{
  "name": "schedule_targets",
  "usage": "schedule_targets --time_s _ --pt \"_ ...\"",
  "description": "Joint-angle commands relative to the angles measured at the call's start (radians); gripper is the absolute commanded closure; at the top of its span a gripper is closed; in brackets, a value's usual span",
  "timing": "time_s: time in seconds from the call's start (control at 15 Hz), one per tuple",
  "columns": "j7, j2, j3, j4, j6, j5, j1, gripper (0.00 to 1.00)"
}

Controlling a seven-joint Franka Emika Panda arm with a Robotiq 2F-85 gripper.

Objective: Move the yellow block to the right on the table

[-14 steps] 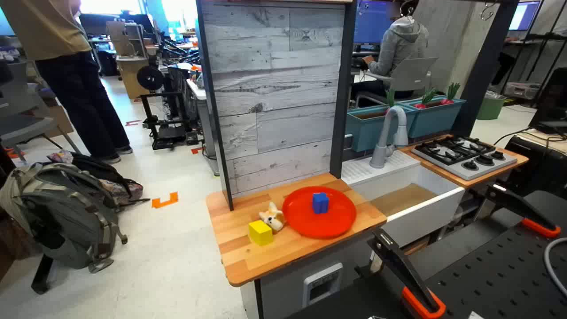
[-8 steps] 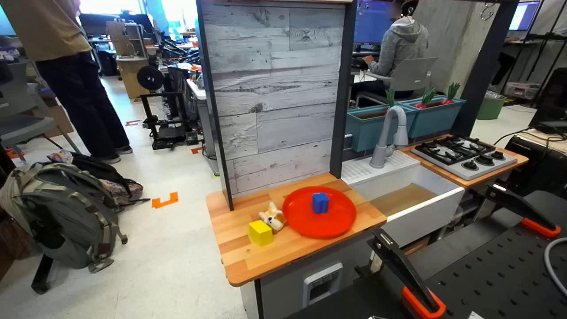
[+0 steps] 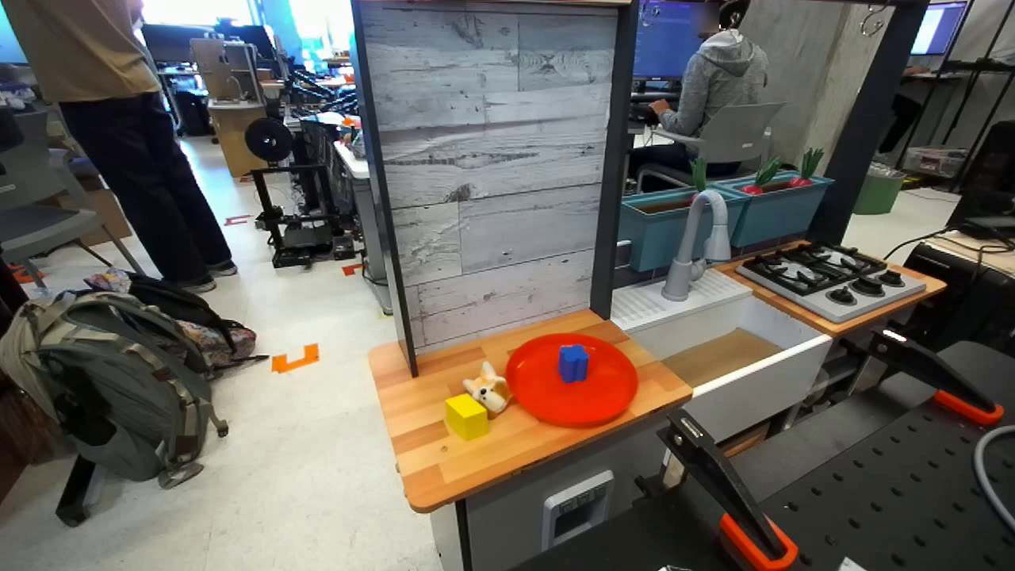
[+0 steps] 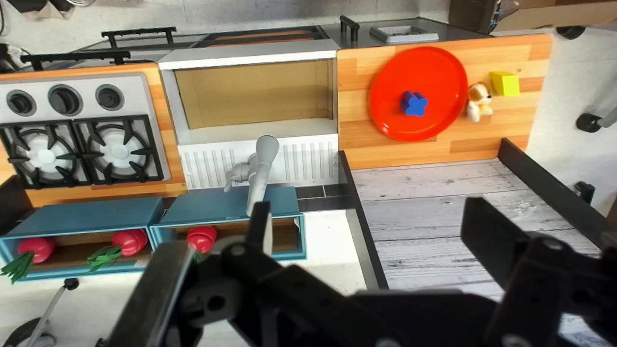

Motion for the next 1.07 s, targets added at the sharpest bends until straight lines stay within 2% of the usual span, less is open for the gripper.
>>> schedule_targets --time_s 0.0,0.33,0.53,1.0 --pt "-0.004 0.001 0.015 0.002 -0.003 0.006 -0.016 0.0" --pt "-0.004 0.001 0.015 0.002 -0.003 0.006 -0.016 0.0" --pt "-0.005 0.065 0.023 -0.006 0.05 0.017 -0.004 0.0" --pt "0.04 0.29 0.132 -0.057 0.328 0.034 0.055 0.0"
